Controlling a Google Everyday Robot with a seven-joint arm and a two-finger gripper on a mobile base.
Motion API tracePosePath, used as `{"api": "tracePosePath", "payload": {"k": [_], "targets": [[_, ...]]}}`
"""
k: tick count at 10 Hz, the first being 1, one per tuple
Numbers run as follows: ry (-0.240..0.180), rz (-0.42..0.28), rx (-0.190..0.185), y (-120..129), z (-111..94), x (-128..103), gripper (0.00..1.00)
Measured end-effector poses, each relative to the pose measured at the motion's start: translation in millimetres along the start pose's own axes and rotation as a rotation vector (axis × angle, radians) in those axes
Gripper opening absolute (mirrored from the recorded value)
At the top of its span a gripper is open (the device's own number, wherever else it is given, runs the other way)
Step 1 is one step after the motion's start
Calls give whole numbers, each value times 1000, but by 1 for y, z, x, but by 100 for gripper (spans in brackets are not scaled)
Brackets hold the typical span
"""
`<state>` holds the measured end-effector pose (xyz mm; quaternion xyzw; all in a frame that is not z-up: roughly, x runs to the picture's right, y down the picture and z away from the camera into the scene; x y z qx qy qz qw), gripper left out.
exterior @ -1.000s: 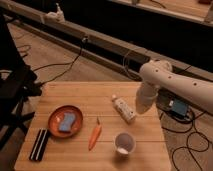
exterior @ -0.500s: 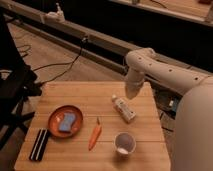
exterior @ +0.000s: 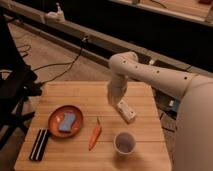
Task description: Move the arm in a circular motion
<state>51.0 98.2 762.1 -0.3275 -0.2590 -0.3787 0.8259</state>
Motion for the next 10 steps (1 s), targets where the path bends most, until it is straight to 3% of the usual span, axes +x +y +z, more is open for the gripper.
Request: {"api": "tracePosePath", "payload": {"k": [1, 3, 5, 6, 8, 10], "targets": [[-41, 5, -10, 18, 9, -15, 0], [-67, 110, -17, 58, 16, -7, 0], [-20, 272, -16, 108, 8, 38, 0], [10, 317, -18, 120, 3, 57, 0], [81, 378, -10, 121, -16, 106, 0], [97, 319, 10, 83, -25, 117, 5]]}}
